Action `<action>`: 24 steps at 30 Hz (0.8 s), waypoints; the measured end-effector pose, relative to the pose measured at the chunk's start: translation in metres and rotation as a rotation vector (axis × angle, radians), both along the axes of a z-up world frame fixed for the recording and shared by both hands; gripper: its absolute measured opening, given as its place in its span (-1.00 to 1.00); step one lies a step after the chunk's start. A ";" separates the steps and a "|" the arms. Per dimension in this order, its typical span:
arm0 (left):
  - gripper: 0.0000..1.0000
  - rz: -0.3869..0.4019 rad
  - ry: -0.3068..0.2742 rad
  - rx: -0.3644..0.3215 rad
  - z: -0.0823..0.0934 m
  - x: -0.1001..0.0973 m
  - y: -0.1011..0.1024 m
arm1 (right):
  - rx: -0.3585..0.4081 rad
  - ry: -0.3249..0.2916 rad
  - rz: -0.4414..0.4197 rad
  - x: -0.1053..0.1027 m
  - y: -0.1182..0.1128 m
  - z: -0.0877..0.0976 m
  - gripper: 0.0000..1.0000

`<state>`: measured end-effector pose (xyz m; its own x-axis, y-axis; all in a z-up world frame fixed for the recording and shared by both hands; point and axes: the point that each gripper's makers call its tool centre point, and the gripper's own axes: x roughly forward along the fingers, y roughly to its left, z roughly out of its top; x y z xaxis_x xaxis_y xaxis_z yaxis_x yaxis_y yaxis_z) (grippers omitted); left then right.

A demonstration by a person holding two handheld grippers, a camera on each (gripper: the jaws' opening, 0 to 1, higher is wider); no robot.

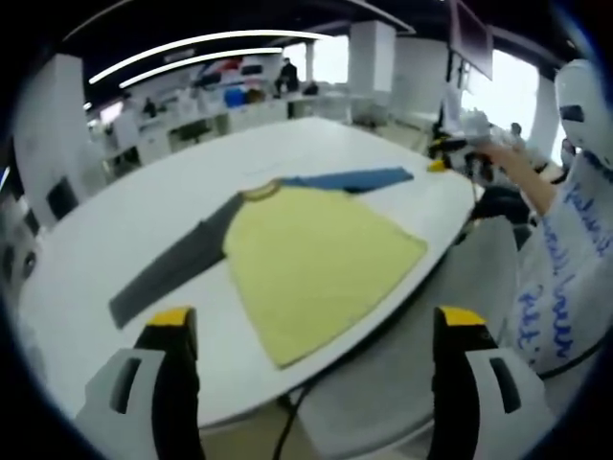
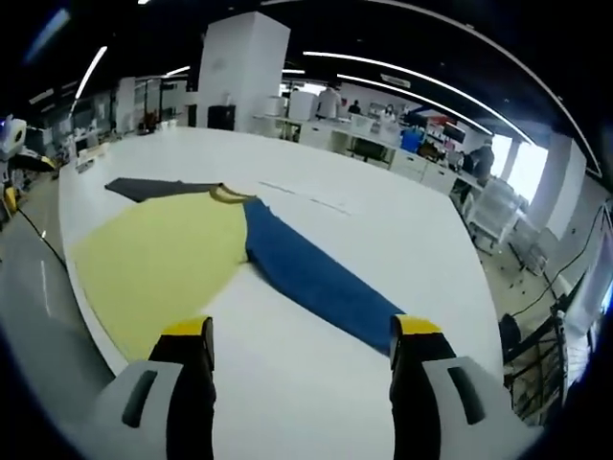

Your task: Fold the garment on the visible template until the final outline fits inside the template.

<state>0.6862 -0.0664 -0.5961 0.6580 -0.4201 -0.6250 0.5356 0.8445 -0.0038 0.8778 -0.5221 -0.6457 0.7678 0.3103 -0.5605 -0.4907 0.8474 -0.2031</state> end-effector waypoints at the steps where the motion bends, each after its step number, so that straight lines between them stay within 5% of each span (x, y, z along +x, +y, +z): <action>1: 0.98 0.002 -0.001 0.000 0.000 0.000 0.001 | 0.001 -0.001 -0.007 0.003 -0.002 0.000 0.46; 8: 0.96 0.013 0.030 0.009 -0.009 0.000 0.006 | 0.090 -0.033 -0.070 0.037 -0.019 -0.003 0.26; 24: 0.94 0.030 0.036 -0.001 -0.007 0.000 0.003 | -0.003 0.015 -0.162 0.077 -0.069 -0.030 0.00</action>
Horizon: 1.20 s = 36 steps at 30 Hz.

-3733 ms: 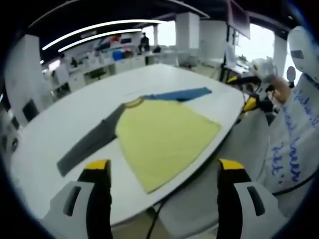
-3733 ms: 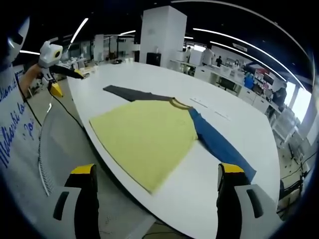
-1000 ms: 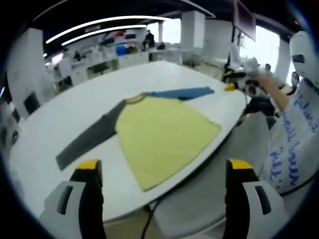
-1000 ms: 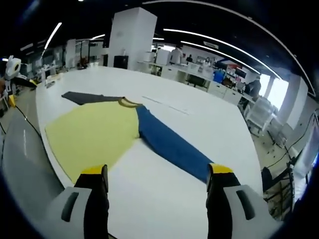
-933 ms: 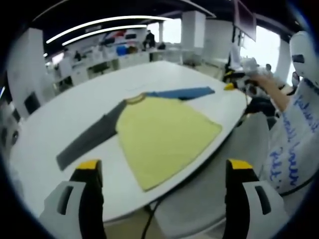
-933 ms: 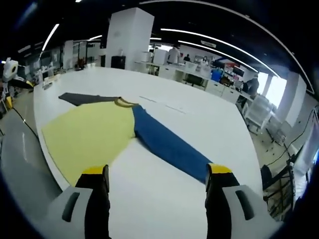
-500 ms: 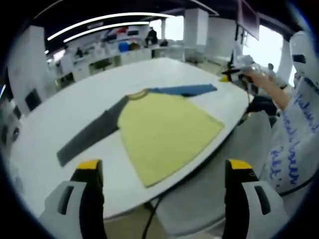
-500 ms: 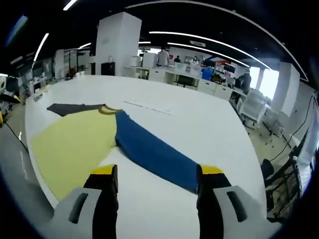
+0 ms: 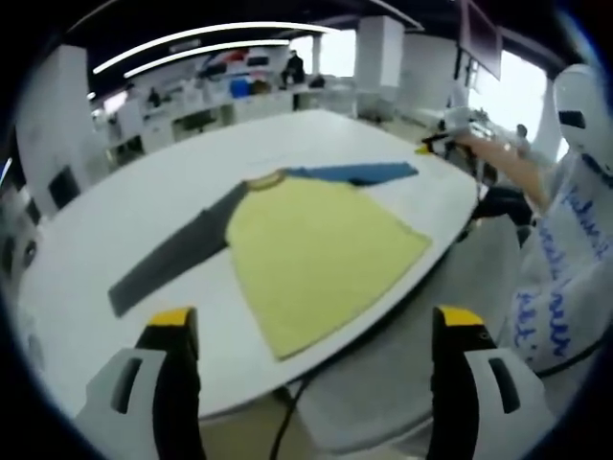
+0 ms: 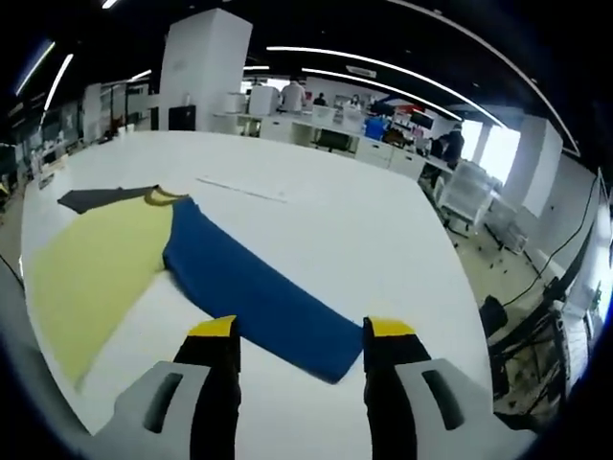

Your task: Fold the garment on the visible template until the final outline fits inside the template.

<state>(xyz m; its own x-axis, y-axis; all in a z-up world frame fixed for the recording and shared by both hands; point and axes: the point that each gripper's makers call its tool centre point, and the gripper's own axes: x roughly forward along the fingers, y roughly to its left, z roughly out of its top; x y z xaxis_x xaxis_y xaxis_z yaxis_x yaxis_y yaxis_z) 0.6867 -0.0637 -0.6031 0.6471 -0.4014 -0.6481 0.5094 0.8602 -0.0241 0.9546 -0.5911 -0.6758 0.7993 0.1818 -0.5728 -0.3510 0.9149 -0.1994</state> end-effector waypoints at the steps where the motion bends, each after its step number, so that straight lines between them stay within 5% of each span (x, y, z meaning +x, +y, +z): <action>1: 0.92 0.011 -0.006 -0.001 0.001 0.002 0.001 | 0.002 0.003 -0.004 0.000 0.000 -0.002 0.00; 9: 0.89 0.022 -0.019 0.014 0.005 0.004 0.004 | 0.077 0.022 -0.115 0.010 -0.025 -0.031 -0.18; 22: 0.84 0.030 -0.008 0.028 0.004 0.003 0.008 | 0.094 0.082 -0.230 0.018 -0.055 -0.075 -0.45; 36: 0.88 0.018 0.014 0.030 0.001 0.001 0.004 | 0.092 0.114 -0.272 0.008 -0.060 -0.093 -0.53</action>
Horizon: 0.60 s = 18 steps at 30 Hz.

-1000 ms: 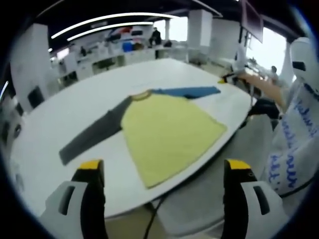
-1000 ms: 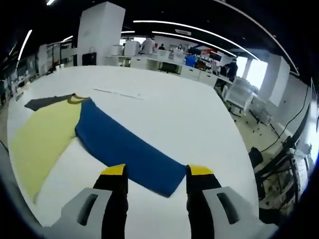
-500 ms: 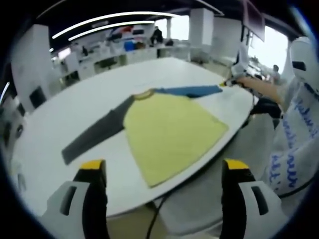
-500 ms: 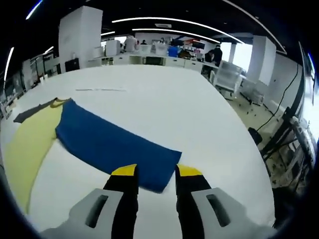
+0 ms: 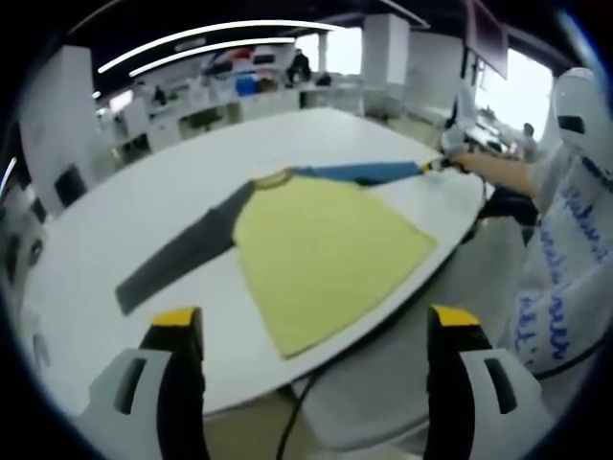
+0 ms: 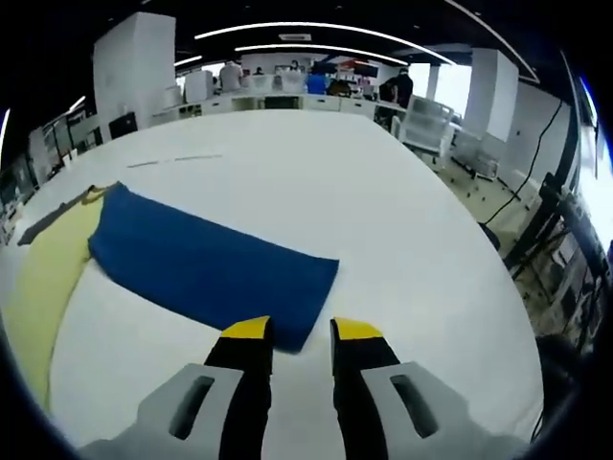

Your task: Fold the garment on the visible template until the final outline fits inside the template.

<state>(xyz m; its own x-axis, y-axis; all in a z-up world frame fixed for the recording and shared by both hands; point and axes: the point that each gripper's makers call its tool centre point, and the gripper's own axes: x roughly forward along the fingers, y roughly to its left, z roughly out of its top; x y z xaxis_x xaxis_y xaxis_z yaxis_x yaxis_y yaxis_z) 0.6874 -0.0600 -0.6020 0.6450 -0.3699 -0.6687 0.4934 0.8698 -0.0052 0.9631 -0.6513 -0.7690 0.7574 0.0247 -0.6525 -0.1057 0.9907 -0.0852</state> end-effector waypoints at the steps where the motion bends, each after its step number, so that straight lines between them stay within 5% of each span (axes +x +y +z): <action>1: 0.90 0.001 -0.001 0.001 0.000 0.000 0.000 | 0.009 0.003 -0.003 0.000 0.000 -0.002 -0.53; 18: 0.93 -0.006 0.009 0.004 -0.001 0.002 -0.005 | 0.060 0.002 -0.040 0.004 -0.003 -0.011 -0.58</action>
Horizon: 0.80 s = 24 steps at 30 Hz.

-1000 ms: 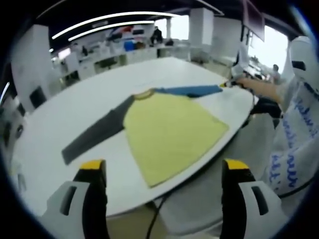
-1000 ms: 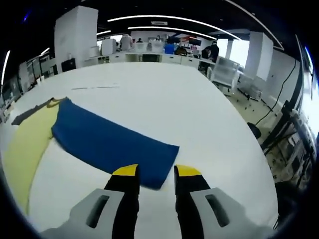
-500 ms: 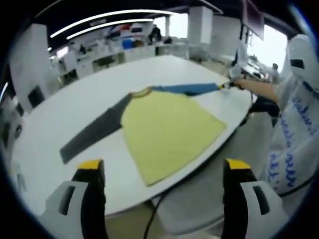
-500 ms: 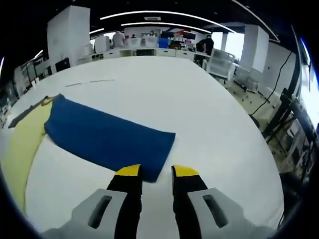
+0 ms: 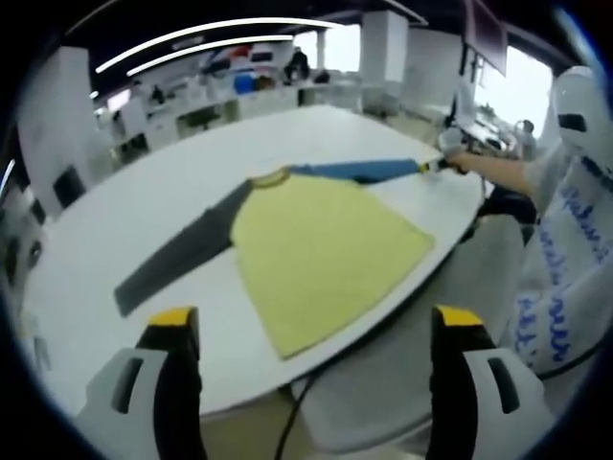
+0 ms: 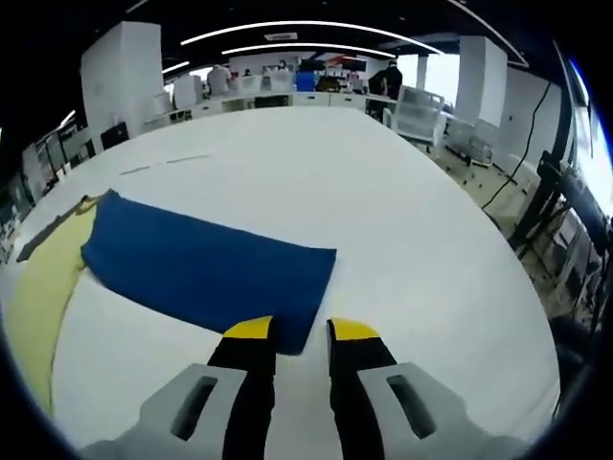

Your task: Fold the garment on the visible template until the final outline fits inside the template.

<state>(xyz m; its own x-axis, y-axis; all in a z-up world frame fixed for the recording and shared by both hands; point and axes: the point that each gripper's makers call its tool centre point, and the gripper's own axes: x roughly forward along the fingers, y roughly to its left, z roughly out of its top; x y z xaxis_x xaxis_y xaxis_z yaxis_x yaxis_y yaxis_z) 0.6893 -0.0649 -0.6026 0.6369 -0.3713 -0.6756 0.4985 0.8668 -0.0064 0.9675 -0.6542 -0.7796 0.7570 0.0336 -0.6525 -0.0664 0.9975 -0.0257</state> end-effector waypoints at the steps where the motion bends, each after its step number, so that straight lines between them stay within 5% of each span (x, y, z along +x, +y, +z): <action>1: 0.93 -0.002 0.001 -0.001 0.000 0.000 -0.001 | 0.000 -0.001 0.000 0.000 0.001 0.000 -0.58; 24: 0.90 0.001 0.001 -0.013 0.000 -0.005 0.003 | -0.009 0.002 0.004 -0.001 0.013 -0.001 -0.95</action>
<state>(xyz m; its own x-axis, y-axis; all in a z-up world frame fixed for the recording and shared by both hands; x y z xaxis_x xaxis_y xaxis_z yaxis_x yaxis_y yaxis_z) 0.6840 -0.0615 -0.6031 0.6368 -0.3793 -0.6713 0.4977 0.8672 -0.0178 0.9669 -0.6413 -0.7804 0.7556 0.0304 -0.6544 -0.0703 0.9969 -0.0349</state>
